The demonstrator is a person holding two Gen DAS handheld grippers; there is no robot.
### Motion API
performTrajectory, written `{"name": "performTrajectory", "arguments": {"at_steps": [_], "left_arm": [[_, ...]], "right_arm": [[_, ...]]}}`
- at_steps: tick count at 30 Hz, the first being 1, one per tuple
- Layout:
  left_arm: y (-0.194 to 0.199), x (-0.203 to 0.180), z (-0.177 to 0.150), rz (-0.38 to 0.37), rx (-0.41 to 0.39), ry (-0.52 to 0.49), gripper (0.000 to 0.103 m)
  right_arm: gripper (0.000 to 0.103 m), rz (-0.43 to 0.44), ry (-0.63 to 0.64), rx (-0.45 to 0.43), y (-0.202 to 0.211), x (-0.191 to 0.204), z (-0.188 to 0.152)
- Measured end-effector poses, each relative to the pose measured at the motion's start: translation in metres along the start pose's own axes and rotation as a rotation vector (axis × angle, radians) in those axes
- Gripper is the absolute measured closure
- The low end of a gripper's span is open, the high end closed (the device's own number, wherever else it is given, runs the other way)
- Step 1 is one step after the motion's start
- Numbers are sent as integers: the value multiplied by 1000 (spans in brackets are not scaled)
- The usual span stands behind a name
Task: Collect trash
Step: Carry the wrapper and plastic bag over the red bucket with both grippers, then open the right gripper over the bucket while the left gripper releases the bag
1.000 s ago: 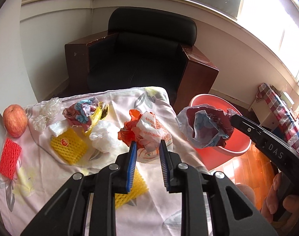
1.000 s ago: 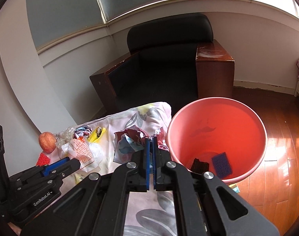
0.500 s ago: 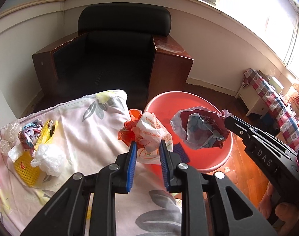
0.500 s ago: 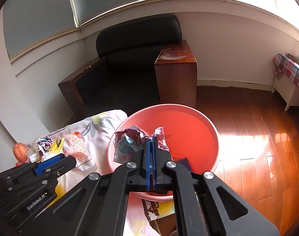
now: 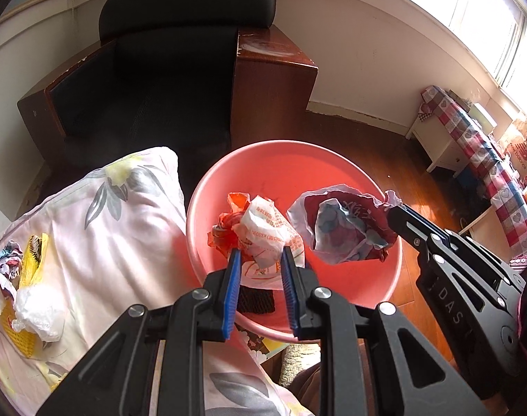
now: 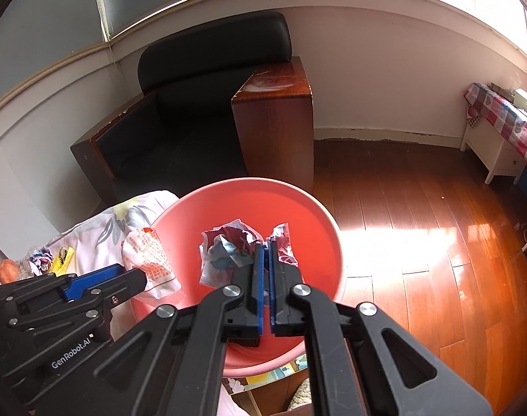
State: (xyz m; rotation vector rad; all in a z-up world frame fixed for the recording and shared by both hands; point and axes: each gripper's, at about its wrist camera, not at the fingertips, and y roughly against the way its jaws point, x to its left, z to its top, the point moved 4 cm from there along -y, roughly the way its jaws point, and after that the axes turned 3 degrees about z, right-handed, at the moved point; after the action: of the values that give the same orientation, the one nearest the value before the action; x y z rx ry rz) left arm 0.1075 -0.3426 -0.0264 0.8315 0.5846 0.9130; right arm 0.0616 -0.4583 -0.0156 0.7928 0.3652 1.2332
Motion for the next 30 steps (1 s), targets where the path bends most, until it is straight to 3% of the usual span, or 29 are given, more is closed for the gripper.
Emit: {"name": "performTrajectory", "arguments": {"at_steps": [12, 20, 24, 30], "left_arm": [[-40, -15, 7, -57, 107, -7, 81], [-51, -19, 6, -41, 126, -15, 76], [-52, -18, 7, -42, 130, -4, 69], [-46, -17, 8, -45, 110, -7, 68]], "right_arm": [[100, -35, -9, 41, -19, -11, -7], [100, -39, -25, 72, -28, -15, -11], [100, -31, -40, 91, -32, -18, -13], [100, -28, -41, 95, -33, -17, -16]]}}
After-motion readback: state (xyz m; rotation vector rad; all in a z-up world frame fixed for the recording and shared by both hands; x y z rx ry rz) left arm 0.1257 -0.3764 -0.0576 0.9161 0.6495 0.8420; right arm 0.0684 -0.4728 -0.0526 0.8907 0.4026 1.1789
